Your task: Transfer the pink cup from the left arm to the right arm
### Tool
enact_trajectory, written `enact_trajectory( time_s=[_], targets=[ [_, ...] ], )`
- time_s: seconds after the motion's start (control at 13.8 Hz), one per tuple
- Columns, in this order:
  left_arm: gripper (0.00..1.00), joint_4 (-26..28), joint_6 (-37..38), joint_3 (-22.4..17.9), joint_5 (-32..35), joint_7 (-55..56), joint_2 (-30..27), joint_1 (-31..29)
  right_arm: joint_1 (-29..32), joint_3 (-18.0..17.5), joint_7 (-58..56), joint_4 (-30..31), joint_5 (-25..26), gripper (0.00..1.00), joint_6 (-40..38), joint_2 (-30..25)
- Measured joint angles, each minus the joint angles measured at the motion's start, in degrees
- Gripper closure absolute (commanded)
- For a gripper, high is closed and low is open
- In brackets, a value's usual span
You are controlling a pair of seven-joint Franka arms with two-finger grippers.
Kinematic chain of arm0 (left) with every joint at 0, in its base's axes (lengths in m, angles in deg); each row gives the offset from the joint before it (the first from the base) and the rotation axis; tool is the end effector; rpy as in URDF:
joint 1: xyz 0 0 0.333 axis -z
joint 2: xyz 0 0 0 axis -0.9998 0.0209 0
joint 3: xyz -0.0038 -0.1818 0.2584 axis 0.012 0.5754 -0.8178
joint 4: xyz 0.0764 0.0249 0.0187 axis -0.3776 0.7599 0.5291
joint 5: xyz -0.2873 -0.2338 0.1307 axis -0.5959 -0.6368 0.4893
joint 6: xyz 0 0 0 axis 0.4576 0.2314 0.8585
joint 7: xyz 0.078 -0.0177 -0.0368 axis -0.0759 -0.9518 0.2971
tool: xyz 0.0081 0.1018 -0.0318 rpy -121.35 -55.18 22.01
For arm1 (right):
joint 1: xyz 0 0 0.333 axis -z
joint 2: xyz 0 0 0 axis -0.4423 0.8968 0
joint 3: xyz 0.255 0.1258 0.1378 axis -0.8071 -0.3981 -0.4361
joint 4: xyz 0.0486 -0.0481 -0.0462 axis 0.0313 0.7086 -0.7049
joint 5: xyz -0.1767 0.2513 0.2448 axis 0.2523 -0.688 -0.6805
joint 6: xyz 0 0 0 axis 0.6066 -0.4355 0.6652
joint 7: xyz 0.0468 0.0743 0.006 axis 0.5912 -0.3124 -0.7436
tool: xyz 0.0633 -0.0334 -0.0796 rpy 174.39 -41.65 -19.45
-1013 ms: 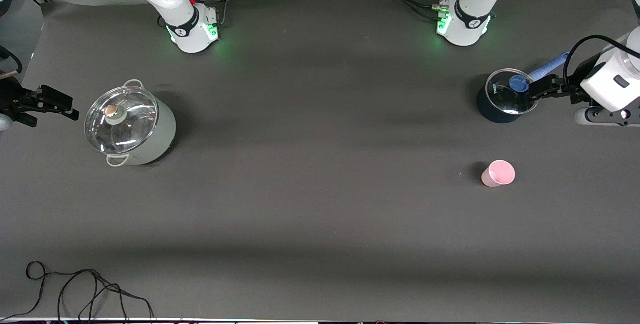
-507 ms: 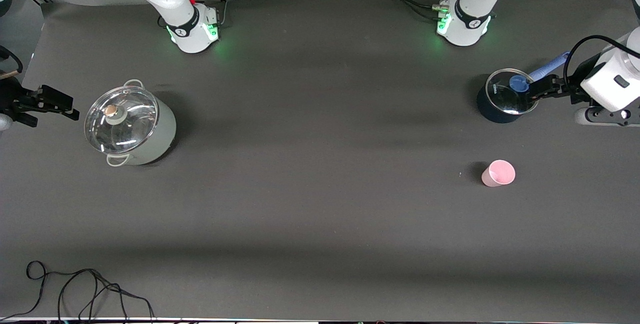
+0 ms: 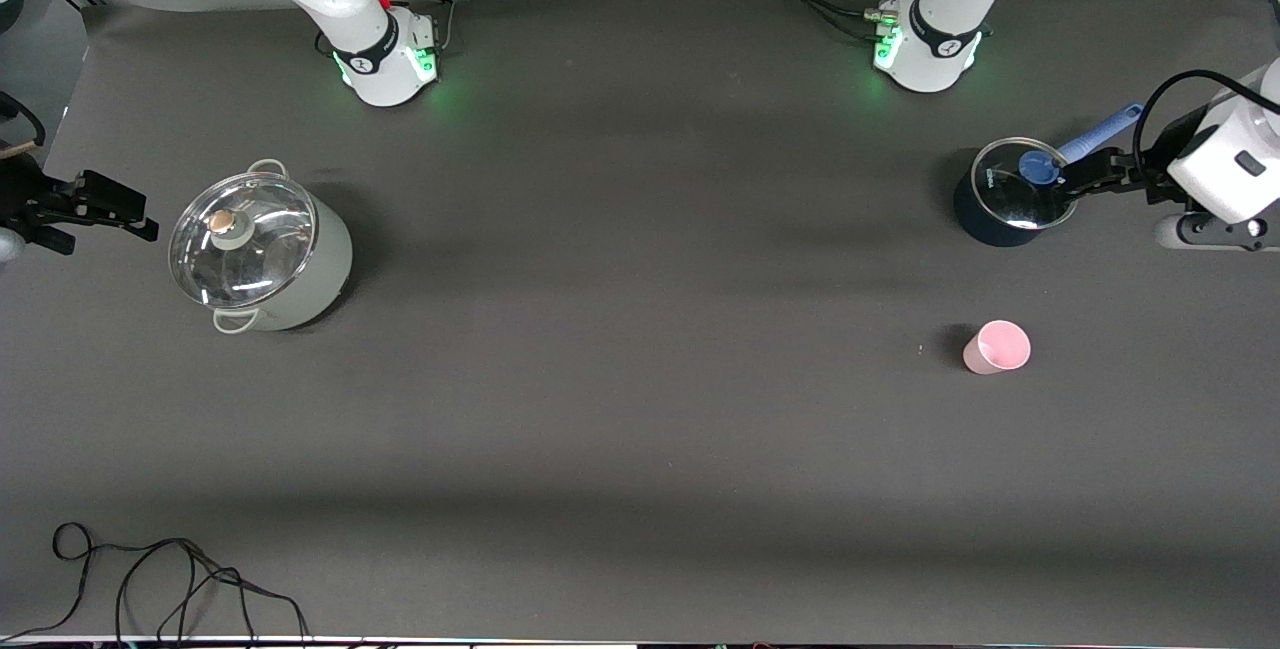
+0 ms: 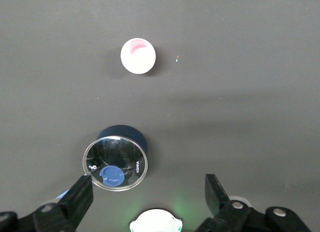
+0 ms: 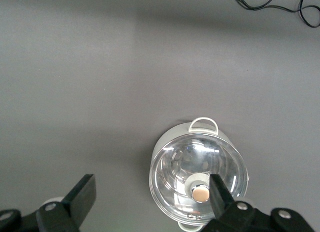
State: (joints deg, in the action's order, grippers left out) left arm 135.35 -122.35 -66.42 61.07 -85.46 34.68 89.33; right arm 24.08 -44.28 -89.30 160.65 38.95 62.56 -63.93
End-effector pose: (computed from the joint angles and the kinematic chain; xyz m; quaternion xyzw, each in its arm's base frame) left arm 0.5373 -0.0123 0.5734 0.9957 -0.0099 -0.0908 0.0144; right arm 0.5564 -0.0465 0.6075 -0.9984 -0.0543 0.0005 0.0149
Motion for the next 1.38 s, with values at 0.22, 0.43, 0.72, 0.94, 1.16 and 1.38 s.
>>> enact_trajectory(
  time_s=[0.22, 0.43, 0.72, 0.94, 1.16, 1.38],
  targets=[
    [0.00, 0.00, 0.01, -0.89, 0.06, -0.03, 0.07, 0.54, 0.02, 0.00, 0.00, -0.08, 0.00, 0.00, 0.00, 0.00],
    [0.00, 0.00, 0.01, -0.90, 0.06, -0.03, 0.12, 1.11, 0.01, 0.00, 0.00, -0.19, 0.00, 0.00, 0.00, 0.00],
    [0.00, 0.12, -0.04, -0.95, 0.12, -0.03, 0.68, 1.28, 0.01, 0.00, 0.02, -0.41, 0.00, 0.00, 0.00, 0.02],
    [0.00, 1.59, -2.47, -1.54, 0.65, -0.11, 2.14, 1.22, 0.00, 0.00, 0.21, -0.97, 0.00, 0.00, 0.00, 0.07],
    [0.00, 5.12, -10.34, -2.40, 0.92, -4.13, 5.42, -1.24, 0.07, 0.00, 0.51, -1.57, 0.00, 0.00, 0.00, 0.30],
    [0.00, 6.04, -16.28, -2.58, 0.70, -15.47, 10.64, -4.07, 0.25, 0.02, 0.53, -1.59, 0.00, 0.00, 0.00, 0.45]
  ],
)
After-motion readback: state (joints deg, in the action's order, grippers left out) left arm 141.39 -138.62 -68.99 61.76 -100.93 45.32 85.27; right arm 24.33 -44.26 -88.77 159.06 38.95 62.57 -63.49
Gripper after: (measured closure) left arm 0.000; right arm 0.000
